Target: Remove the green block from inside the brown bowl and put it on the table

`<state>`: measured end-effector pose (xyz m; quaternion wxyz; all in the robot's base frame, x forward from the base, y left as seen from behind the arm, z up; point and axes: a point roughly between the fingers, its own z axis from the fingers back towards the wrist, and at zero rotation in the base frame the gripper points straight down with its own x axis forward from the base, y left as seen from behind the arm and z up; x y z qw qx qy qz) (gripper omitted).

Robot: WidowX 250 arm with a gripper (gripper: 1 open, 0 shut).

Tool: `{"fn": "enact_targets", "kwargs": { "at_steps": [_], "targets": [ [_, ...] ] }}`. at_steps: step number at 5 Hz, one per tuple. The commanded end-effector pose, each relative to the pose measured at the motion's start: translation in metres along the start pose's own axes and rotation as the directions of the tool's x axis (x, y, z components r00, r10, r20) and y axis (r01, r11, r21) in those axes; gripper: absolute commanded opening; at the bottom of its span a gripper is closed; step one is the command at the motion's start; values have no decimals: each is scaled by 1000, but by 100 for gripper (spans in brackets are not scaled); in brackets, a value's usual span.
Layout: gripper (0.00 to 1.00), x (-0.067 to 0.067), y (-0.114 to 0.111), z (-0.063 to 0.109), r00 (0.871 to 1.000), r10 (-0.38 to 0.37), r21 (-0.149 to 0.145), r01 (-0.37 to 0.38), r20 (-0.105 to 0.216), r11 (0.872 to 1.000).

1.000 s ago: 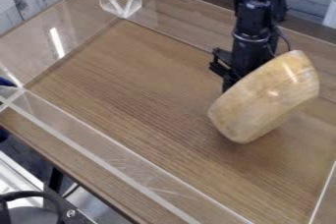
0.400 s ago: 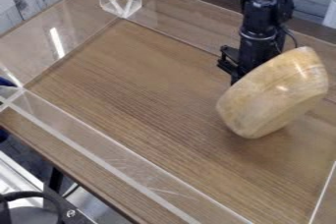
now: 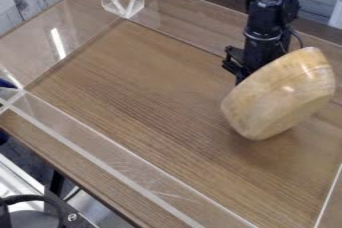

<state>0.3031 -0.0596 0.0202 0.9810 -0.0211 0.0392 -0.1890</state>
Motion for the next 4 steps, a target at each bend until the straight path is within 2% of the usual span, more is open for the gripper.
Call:
{"fn": "enact_targets", "kwargs": {
  "at_steps": [1, 4],
  "targets": [
    [0, -1, 3, -12, 1000, -13, 13, 14, -23, 1000],
    [0, -1, 8, -13, 999, -15, 21, 16, -36, 1000]
  ]
}}
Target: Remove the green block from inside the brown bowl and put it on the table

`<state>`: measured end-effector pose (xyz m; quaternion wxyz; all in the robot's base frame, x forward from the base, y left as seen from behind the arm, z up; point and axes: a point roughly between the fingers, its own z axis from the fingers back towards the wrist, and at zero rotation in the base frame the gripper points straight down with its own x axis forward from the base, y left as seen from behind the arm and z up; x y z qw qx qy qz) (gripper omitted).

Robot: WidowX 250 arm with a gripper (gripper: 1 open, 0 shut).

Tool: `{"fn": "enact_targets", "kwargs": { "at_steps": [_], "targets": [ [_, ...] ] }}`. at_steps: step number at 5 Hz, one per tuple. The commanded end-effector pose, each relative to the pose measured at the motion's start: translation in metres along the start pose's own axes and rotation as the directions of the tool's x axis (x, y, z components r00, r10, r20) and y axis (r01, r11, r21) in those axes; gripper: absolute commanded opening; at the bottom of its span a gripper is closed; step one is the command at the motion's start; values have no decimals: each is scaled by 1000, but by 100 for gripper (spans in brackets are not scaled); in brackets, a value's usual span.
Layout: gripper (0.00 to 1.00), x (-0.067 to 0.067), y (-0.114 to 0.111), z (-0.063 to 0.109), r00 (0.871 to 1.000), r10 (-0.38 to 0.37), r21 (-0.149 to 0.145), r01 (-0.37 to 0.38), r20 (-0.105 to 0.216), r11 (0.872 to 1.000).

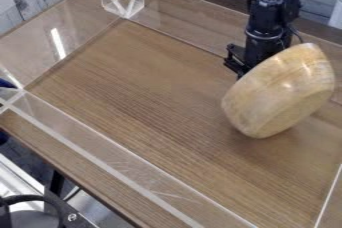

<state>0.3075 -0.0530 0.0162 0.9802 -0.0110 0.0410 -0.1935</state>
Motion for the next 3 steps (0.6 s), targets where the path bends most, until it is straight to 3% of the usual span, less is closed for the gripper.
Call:
{"fn": "enact_targets", "kwargs": {
  "at_steps": [1, 3],
  "targets": [
    [0, -4, 1, -7, 999, -8, 6, 8, -33, 1000],
    [0, -16, 0, 3, 999, -1, -1, 1, -54, 1000]
  ]
}}
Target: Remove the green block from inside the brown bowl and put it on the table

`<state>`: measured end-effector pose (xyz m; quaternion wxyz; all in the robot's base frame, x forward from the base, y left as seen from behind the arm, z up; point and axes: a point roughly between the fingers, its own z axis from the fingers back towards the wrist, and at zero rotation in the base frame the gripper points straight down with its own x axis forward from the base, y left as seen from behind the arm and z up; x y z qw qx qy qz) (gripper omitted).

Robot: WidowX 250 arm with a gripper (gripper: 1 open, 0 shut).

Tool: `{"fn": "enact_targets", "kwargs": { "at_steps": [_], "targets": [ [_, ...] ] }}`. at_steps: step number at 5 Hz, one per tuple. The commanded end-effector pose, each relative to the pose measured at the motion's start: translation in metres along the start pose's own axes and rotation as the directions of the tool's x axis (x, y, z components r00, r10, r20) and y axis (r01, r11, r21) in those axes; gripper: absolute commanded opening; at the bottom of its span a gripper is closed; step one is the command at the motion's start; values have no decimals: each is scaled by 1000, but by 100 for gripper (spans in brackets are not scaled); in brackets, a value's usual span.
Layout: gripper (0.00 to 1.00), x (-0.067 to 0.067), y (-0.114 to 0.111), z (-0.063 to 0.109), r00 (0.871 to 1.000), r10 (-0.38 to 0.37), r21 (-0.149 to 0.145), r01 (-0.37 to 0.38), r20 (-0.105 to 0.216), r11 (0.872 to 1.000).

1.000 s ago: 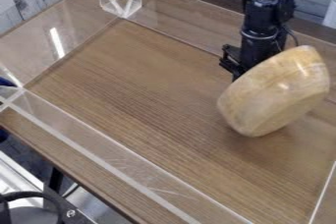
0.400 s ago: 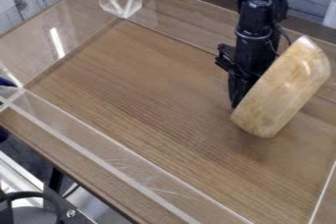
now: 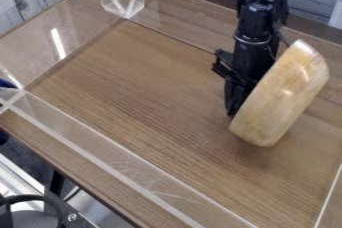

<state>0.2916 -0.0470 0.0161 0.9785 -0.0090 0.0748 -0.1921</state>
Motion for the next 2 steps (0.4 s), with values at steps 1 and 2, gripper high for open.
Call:
{"fn": "enact_targets", "kwargs": {
  "at_steps": [1, 2],
  "targets": [
    [0, -4, -2, 6, 1000, -7, 5, 7, 3, 1000],
    [0, -5, -4, 8, 1000, -14, 4, 14, -3, 1000]
  ]
}}
